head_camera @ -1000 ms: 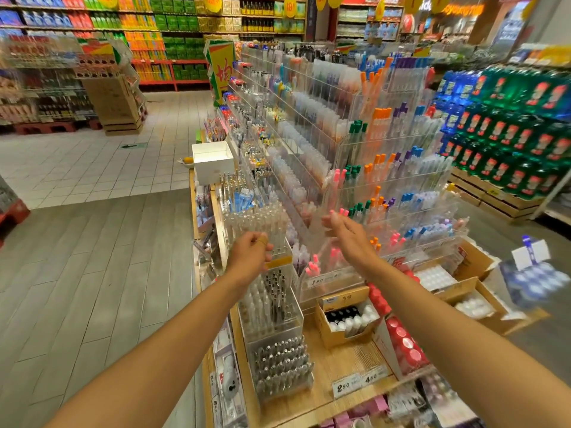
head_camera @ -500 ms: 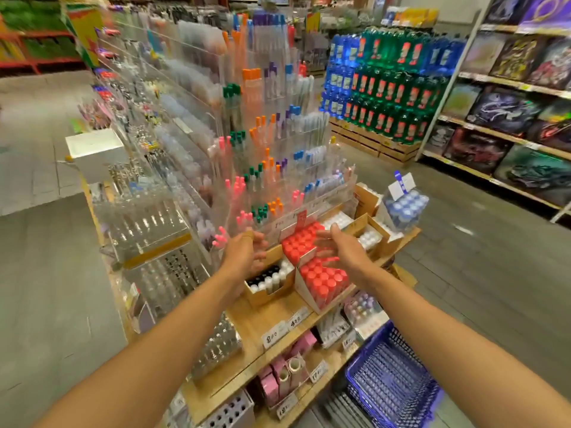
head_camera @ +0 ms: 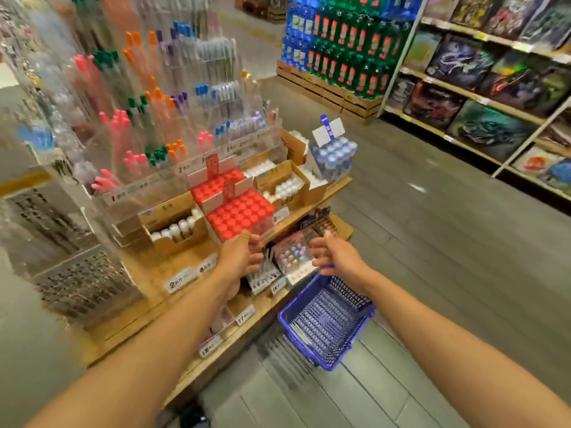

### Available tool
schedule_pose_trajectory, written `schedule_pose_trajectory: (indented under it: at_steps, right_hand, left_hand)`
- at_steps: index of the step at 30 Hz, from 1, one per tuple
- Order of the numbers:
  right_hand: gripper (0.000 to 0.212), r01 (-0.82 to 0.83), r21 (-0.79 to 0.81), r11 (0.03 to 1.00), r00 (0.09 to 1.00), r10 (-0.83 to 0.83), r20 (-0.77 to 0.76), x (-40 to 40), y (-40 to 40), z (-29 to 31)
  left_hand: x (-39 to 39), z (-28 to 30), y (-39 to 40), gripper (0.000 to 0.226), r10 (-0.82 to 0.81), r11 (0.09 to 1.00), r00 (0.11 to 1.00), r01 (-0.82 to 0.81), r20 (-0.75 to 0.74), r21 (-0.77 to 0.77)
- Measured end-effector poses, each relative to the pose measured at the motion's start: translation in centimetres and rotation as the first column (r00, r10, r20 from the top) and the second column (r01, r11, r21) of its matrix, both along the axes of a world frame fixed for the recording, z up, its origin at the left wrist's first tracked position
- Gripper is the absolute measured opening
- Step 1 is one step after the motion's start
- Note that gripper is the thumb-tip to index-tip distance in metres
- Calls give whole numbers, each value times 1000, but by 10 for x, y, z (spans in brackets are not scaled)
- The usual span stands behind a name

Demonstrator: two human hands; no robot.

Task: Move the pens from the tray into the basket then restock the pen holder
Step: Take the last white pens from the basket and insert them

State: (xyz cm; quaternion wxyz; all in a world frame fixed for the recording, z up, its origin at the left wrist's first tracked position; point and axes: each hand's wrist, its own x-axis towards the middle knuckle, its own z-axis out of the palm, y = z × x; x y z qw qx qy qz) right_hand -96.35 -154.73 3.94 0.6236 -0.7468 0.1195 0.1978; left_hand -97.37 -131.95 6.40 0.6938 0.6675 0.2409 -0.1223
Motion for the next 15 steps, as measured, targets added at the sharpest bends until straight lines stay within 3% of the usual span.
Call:
schedule_pose_trajectory:
  at_steps: [7,11,15]
  right_hand:
    - [33,28,-10,1000,991,-29,-133,-10,-68,-97]
    - [26,84,-45,995,985,-89,-147,-3,-88,-196]
    - [37,20,-135,991,981,-46,-188,16,-108,-302]
  left_hand:
    - [-17,-94,-74,33,-19,1000,990,18,-143,-9]
    - [3,-181,-104,26,-46,999,977,45,-210,-7]
    - [38,-277,-128,30,-74,997,954,75,-290,-9]
